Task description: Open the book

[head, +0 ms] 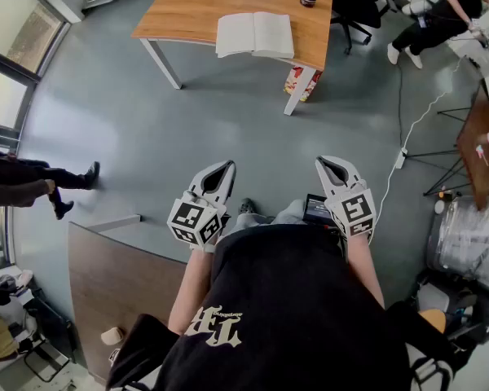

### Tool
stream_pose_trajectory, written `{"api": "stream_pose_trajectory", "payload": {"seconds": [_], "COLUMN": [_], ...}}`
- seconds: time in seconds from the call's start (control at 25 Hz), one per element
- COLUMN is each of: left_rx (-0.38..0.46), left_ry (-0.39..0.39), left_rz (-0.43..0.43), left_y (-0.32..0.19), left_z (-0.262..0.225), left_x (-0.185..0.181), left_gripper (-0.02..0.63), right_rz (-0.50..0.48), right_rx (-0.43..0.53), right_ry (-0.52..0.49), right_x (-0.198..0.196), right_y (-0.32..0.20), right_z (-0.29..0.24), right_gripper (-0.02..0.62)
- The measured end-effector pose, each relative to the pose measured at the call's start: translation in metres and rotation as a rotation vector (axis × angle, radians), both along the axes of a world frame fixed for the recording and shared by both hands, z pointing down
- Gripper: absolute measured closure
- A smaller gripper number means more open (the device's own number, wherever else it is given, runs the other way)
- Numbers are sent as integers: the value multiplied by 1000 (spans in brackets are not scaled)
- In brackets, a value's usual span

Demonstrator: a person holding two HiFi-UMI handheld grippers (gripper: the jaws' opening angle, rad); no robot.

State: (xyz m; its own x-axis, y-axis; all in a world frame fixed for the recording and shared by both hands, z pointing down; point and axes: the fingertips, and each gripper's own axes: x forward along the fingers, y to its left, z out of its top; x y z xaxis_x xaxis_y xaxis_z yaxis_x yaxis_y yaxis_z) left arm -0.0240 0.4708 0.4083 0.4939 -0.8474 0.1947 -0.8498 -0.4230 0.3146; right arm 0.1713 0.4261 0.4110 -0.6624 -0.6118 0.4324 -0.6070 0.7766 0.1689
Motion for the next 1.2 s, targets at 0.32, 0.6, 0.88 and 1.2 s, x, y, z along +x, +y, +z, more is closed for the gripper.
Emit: {"api": "stream_pose_trajectory", "payload": {"seconds": [0.32, 0.6, 0.88, 1.2], "left_rx": [-11, -4, -44, -54], "left_ry": [27, 27, 22, 27], "left_rz": [14, 18, 18, -23], "left_y": [10, 1, -17, -85], "left_z": [5, 4, 17, 27], "left_x": [-7, -22, -25, -29], "left_gripper": [601, 601, 601, 601], "right_rz": [3, 5, -8, -71], "right_rx": [11, 0, -35, -44], "right_ry": [9, 12, 13, 11], "right_x": [-15, -30, -36, -50], "right_y": [3, -3, -24, -98], "right_z": [-2, 6, 20, 30], "right_gripper": [606, 606, 606, 606]}}
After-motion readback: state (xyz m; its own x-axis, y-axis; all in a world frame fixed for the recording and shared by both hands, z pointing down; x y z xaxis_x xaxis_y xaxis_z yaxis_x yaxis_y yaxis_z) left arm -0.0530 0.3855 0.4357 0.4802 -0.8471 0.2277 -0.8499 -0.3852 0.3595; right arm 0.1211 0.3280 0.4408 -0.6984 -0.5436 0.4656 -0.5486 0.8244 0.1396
